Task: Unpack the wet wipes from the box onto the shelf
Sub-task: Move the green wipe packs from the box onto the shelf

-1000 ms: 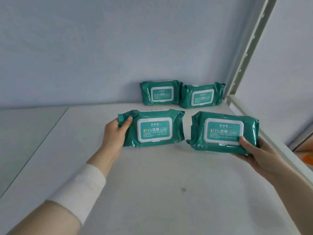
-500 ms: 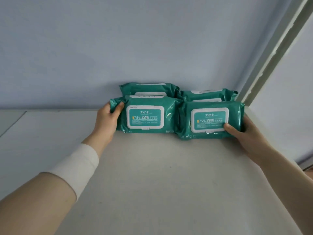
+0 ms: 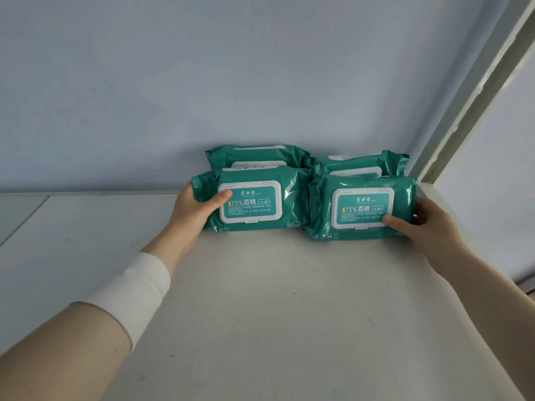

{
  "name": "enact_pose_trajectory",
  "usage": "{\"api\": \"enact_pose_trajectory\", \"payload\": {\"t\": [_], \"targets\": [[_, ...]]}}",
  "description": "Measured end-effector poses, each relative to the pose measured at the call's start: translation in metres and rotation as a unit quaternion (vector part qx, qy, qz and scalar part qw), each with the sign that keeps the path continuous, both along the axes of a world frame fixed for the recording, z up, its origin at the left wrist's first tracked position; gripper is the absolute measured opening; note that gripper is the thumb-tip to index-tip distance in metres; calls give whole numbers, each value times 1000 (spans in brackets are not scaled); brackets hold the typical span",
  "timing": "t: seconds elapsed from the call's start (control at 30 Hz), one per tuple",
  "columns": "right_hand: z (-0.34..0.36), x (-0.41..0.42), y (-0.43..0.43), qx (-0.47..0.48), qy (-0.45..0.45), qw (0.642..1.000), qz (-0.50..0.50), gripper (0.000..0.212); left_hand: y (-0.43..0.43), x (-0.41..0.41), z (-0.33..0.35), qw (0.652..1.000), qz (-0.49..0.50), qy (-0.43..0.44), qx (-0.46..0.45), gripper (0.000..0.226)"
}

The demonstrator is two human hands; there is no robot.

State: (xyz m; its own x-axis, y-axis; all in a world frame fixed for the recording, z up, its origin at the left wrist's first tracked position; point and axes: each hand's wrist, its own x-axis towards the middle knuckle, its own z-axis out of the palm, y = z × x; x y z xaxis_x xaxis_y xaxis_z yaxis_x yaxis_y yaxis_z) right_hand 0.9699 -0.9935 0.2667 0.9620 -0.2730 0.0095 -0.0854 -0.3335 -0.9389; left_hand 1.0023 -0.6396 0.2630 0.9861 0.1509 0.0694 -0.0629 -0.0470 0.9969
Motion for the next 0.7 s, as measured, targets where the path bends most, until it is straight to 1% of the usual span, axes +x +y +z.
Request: {"api": "enact_pose_trajectory", "payload": {"t": [0.07, 0.27, 0.37, 0.4, 0.47, 0.53, 0.6, 0.63, 0.7], "targets": [[1, -1, 2, 1, -4, 1000, -7, 46, -1, 2, 1, 1000, 19, 3, -9, 23], [-2, -1, 6, 5, -15, 999, -36, 46, -12, 4, 1, 999, 45, -23, 2, 24], [-1, -3, 7, -2, -6, 999, -45, 54, -13, 2, 2, 998, 44, -30, 29, 26], [-1, -4, 8, -2, -1, 999, -49, 58, -14, 0, 3, 998, 48, -31, 41, 31], [1, -7, 11, -13, 3, 998, -61, 67, -15, -3, 6, 996, 63, -23, 64, 50], [4, -11, 16, -50, 8, 996, -77, 78, -15, -7, 9, 989, 87, -9, 116, 73], [11, -19, 22, -133, 22, 987, -93, 84, -15, -11, 14, 968, 113, 2, 225, 93], [16, -24, 26, -182, 29, 978, -98, 86, -16, -15, 18, 952, 121, 3, 283, 99], [27, -40, 38, -271, 31, 957, -99, 82, -18, -29, 28, 922, 109, -17, 371, 100]]}}
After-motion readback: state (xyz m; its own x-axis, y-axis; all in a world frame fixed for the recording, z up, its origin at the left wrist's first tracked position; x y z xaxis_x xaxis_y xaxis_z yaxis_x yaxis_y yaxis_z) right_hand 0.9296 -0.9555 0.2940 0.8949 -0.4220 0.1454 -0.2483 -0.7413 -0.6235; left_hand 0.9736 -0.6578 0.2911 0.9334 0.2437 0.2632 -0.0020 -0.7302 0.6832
